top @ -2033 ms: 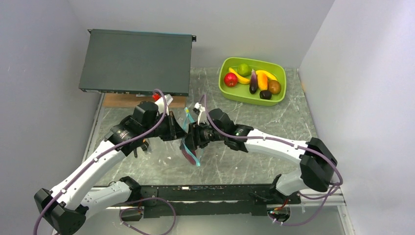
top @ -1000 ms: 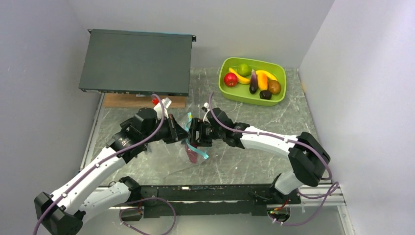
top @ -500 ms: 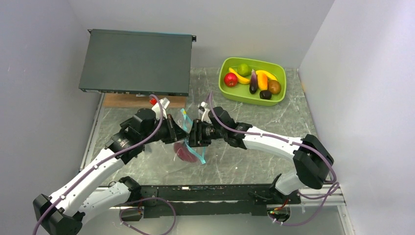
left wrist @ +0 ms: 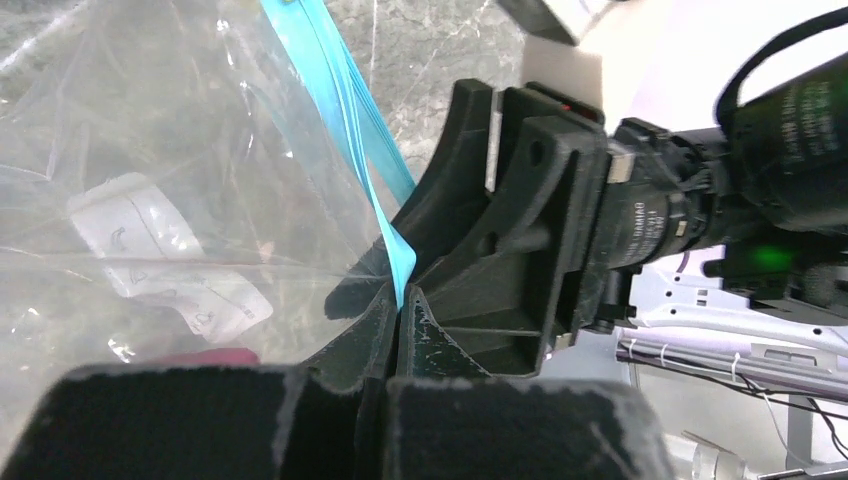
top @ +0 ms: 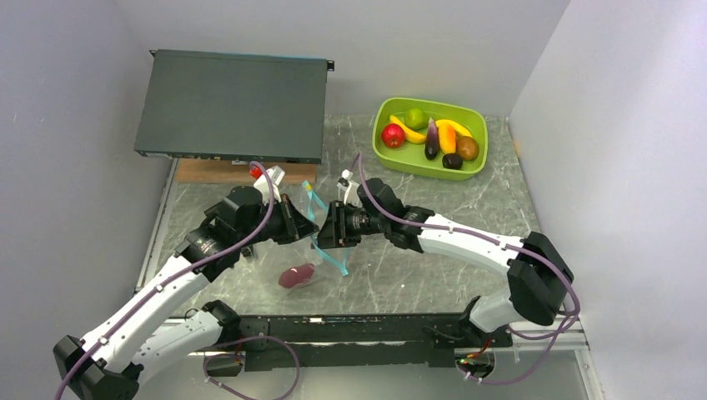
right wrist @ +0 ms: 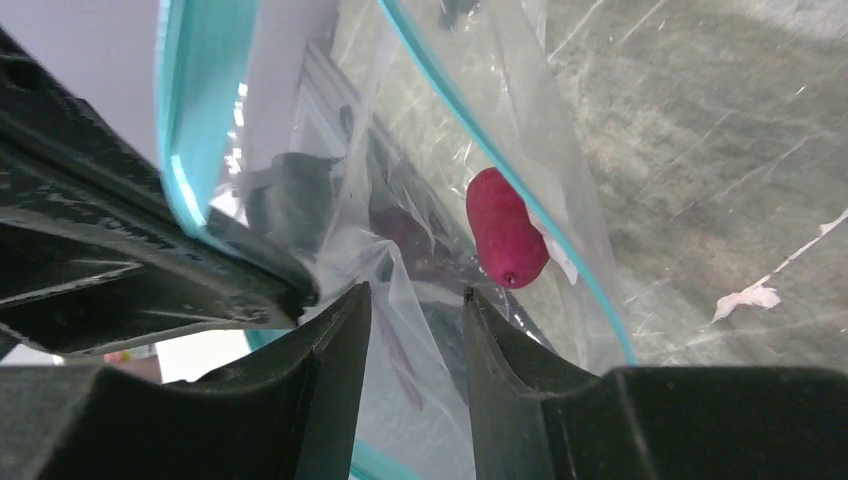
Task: Place the food in the zip-top bag and seal the zipper
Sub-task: Place the fake vegetable in the zipper food storage bag.
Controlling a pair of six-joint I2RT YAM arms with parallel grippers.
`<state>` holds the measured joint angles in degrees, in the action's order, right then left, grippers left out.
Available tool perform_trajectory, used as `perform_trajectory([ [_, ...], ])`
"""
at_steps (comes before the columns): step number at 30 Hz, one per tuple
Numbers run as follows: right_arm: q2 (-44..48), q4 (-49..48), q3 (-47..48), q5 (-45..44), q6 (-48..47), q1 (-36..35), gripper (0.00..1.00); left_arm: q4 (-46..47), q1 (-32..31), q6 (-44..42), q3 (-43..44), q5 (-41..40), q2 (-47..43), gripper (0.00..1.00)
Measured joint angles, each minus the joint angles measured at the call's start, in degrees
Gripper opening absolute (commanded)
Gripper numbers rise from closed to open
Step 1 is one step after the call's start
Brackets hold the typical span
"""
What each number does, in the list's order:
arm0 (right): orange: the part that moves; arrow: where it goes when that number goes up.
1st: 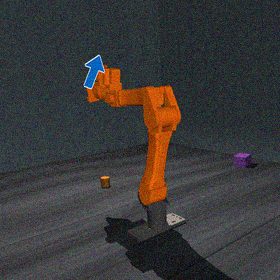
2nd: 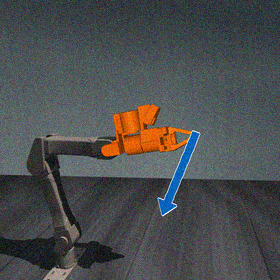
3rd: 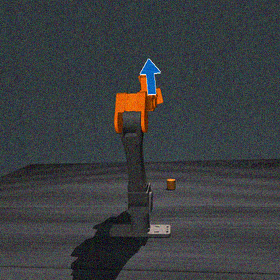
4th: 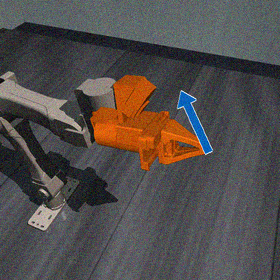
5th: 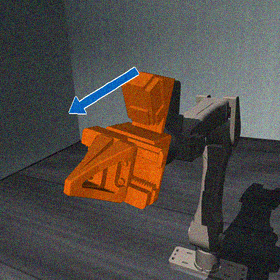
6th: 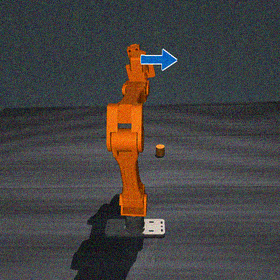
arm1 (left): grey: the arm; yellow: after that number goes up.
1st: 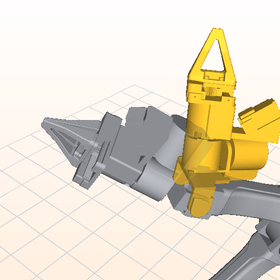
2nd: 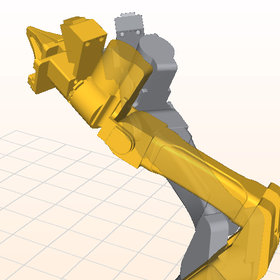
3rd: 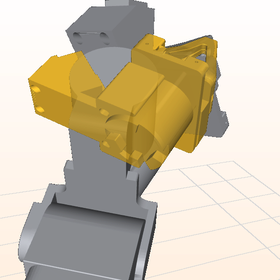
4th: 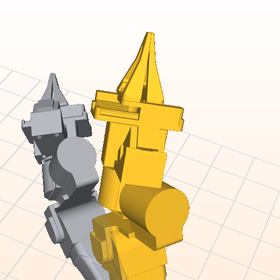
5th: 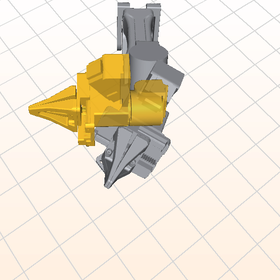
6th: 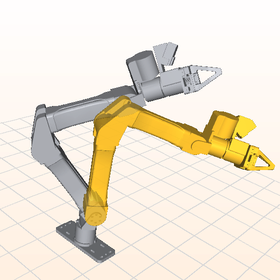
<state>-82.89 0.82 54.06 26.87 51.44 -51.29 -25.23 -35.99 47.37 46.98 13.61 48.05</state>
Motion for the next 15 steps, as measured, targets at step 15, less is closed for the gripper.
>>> perform_trajectory([
  [15, 8.5, 13.8, 6.4, -13.7, -12.0, 6.9, 0.43, -4.2, 0.0, 0.3, 0.0, -1.9, 1.2, 0.00],
])
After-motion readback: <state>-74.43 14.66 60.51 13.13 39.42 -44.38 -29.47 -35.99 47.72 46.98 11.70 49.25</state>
